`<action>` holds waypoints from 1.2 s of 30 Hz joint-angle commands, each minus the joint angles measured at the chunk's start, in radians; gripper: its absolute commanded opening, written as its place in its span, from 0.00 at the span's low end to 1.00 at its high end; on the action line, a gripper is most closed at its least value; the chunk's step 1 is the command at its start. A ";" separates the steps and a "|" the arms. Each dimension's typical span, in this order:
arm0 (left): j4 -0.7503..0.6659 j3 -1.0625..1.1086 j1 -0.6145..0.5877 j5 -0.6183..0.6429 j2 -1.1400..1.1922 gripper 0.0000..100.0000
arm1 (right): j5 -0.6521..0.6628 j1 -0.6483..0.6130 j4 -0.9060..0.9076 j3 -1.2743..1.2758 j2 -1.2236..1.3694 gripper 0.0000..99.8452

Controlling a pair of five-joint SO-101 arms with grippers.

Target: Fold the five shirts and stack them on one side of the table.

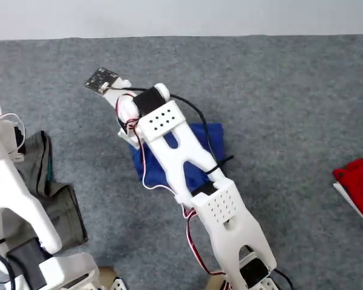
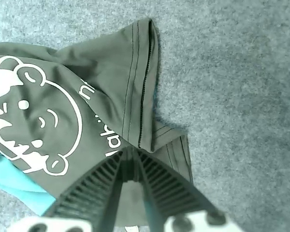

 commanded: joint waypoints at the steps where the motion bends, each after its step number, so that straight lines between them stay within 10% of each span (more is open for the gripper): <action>1: 0.023 -0.004 -0.005 0.006 -0.054 0.02 | -0.002 0.013 0.099 -0.149 -0.021 0.25; 9: 0.021 -0.004 -0.005 0.006 -0.054 0.02 | 0.044 0.219 0.111 -0.143 -0.036 0.01; 18: 0.023 -0.004 -0.043 0.006 -0.054 0.02 | 0.060 0.331 0.113 0.106 -0.067 0.01; 36: 0.023 -0.002 -0.052 0.006 -0.054 0.02 | 0.061 0.110 0.113 0.474 -0.242 0.01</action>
